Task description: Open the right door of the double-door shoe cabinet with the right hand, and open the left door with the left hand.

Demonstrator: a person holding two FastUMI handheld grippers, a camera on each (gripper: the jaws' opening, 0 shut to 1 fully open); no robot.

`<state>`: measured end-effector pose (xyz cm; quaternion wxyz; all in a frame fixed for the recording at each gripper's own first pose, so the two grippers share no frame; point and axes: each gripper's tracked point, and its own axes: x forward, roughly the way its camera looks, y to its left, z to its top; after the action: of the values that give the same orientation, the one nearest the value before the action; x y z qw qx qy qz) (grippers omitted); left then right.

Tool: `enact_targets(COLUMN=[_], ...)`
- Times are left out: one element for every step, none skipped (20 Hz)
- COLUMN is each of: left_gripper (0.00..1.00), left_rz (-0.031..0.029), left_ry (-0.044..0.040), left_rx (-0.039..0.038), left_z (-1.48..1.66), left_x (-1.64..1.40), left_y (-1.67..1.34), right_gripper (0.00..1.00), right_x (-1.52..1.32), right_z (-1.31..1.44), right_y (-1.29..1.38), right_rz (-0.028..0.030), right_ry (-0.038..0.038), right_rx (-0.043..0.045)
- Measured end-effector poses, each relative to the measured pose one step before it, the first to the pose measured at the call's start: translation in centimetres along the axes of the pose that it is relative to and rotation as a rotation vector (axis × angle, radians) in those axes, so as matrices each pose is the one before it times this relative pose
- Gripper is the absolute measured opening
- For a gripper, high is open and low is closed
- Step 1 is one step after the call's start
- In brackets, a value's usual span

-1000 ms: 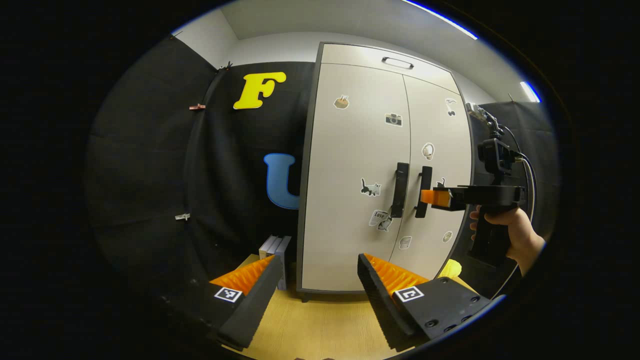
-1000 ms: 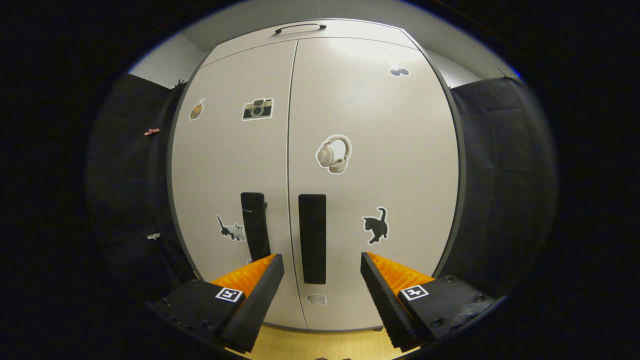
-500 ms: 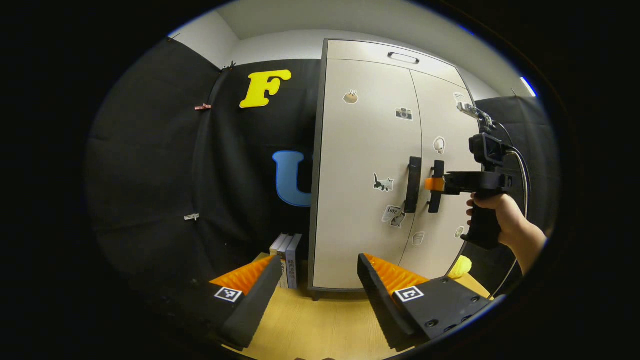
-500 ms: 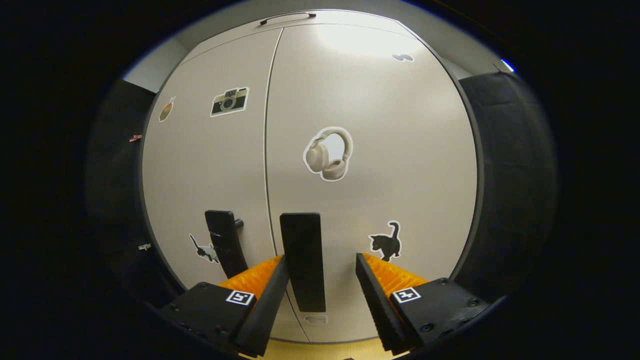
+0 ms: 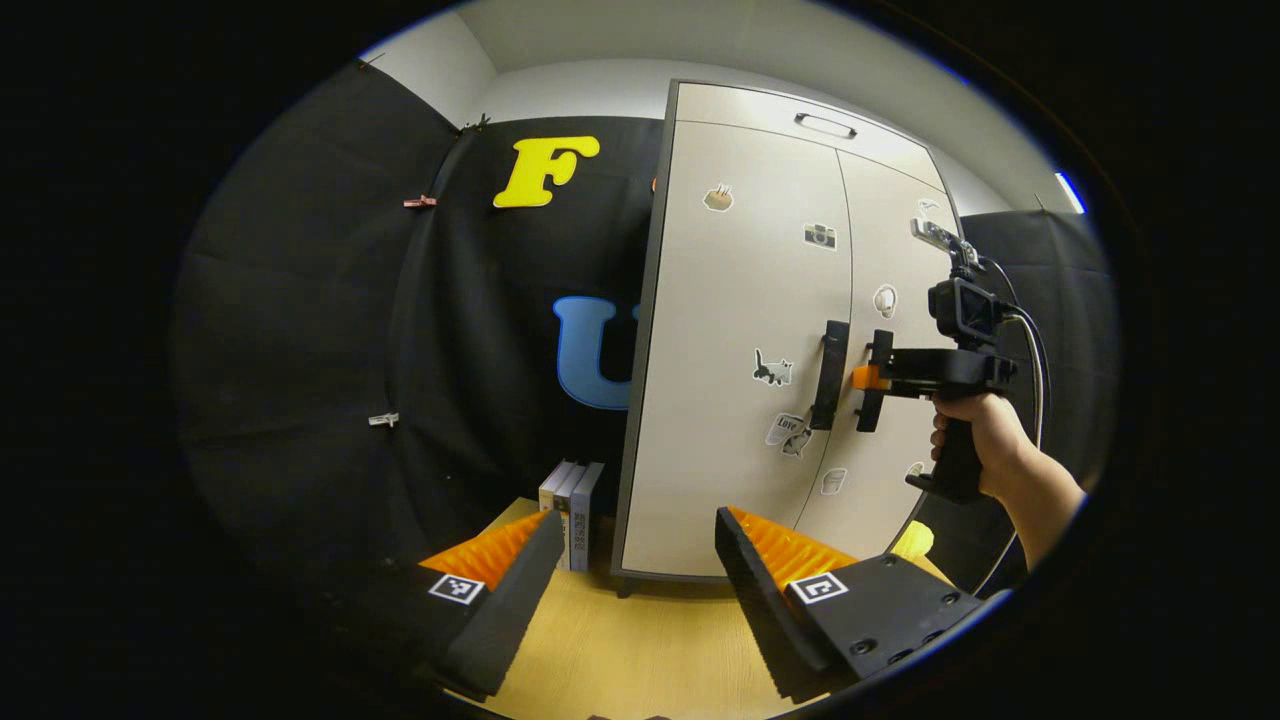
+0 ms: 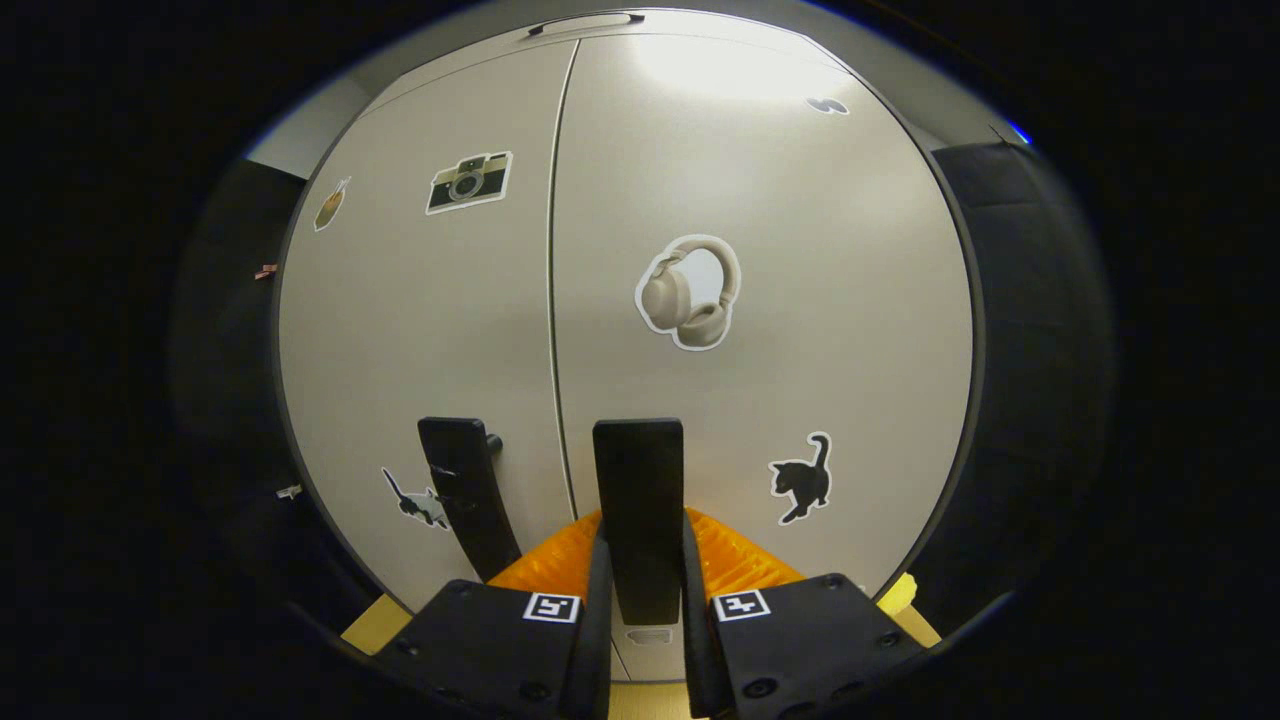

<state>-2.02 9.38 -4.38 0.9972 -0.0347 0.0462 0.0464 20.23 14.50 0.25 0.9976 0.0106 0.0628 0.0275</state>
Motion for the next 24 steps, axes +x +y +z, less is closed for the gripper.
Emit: enact_targets(left_gripper=[0.95,0.95,0.95,0.95,0.95,0.95,0.95,0.95,0.95,0.95,0.95,0.95,0.95,0.95,0.95,0.95,0.95,0.95,0.95,0.95,0.95,0.95,0.95,0.95], left_rz=[0.00529,-0.00022,-0.00308,-0.00415,-0.00543,-0.00421,-0.00225,-0.00250,-0.00290,-0.00395,-0.00502,-0.00708,-0.01112,-0.01409,-0.01622,-0.01287,-0.00885,-0.00762,-0.00607,-0.00620,-0.00643,-0.00702,-0.00505,-0.00228], left_ry=[0.00492,-0.00214,-0.00119,0.00397,0.00600,0.00354,0.00123,-0.00054,0.00140,-0.00087,-0.00527,-0.00577,-0.00277,-0.00061,-0.00051,-0.00041,-0.00080,-0.00120,0.00090,-0.00005,-0.00120,-0.00204,-0.00261,-0.00185], left_rx=[0.00853,0.00700,0.00179,-0.00305,-0.00591,-0.00640,-0.00529,-0.00367,0.00093,0.00785,0.01211,0.01247,0.00967,0.00586,0.00483,0.00664,0.00812,0.00857,0.00658,0.00472,0.00216,0.00001,0.00012,0.00143], left_z=[-0.189,-0.042,-0.053,-0.231,-0.191,-0.124,-0.036,0.066,0.049,0.015,0.232,0.271,0.172,0.054,0.159,0.170,0.210,0.185,0.215,0.224,0.266,0.278,0.293,0.225], left_x=[-0.292,-0.283,-0.288,-0.190,-0.226,-0.245,-0.206,-0.130,-0.133,-0.140,-0.150,-0.224,-0.065,-0.081,0.012,0.008,0.124,0.086,0.188,0.127,0.081,0.081,0.082,0.089], left_y=[0.259,0.060,0.050,0.033,0.051,0.123,0.152,0.126,0.029,-0.175,-0.198,-0.237,-0.424,-0.543,-0.545,-0.466,-0.363,-0.409,-0.367,-0.459,-0.475,-0.439,-0.489,-0.390], right_gripper=[0.33,0.28,0.28,0.23,0.23,0.17,0.17,0.13,0.13,0.13,0.13,0.13,0.13,0.13,0.12,0.12,0.13,0.12,0.13,0.12,0.12,0.13,0.12,0.12], right_x=[-0.120,0.236,0.022,-0.274,-0.079,0.058,-0.345,-0.055,-0.336,-0.249,-0.334,-0.335,-0.346,-0.348,-0.311,-0.290,-0.257,-0.425,-0.265,-0.380,-0.318,-0.246,-0.325,-0.198], right_z=[0.007,-0.077,-0.094,0.195,-0.119,-0.125,0.033,-0.028,0.068,0.010,0.099,0.093,0.033,-0.063,0.012,-0.078,0.040,0.151,0.010,0.036,-0.022,0.109,-0.030,-0.002], right_y=[-0.086,0.052,0.072,-0.077,0.099,-0.045,0.022,0.047,0.021,-0.065,-0.073,-0.117,-0.228,-0.179,-0.211,-0.259,-0.123,-0.131,-0.176,-0.233,-0.195,-0.175,-0.225,-0.271], right_rz=[-0.00168,0.00620,0.00507,0.00784,0.00847,0.00764,0.00782,0.00450,0.00432,0.00579,0.00535,0.00359,0.00133,-0.00066,0.00062,0.00045,0.00251,0.00434,0.00523,0.00401,0.00137,0.00129,0.00192,0.00417], right_ry=[-0.00078,0.00037,0.00725,0.00988,0.00503,0.01163,0.00408,0.00193,-0.00073,0.00037,-0.00250,-0.00239,-0.00459,-0.00254,-0.00446,-0.00335,-0.00287,-0.00332,-0.00041,-0.00559,-0.00782,-0.01083,-0.00358,-0.00274], right_rx=[-0.00352,-0.00164,0.00955,0.00900,0.00975,-0.00462,-0.00658,0.00271,0.00491,0.00542,0.00670,0.00367,-0.00386,-0.00560,-0.00675,-0.00352,-0.00425,-0.00631,-0.00667,-0.00492,-0.00077,0.00003,0.00190,-0.00209])
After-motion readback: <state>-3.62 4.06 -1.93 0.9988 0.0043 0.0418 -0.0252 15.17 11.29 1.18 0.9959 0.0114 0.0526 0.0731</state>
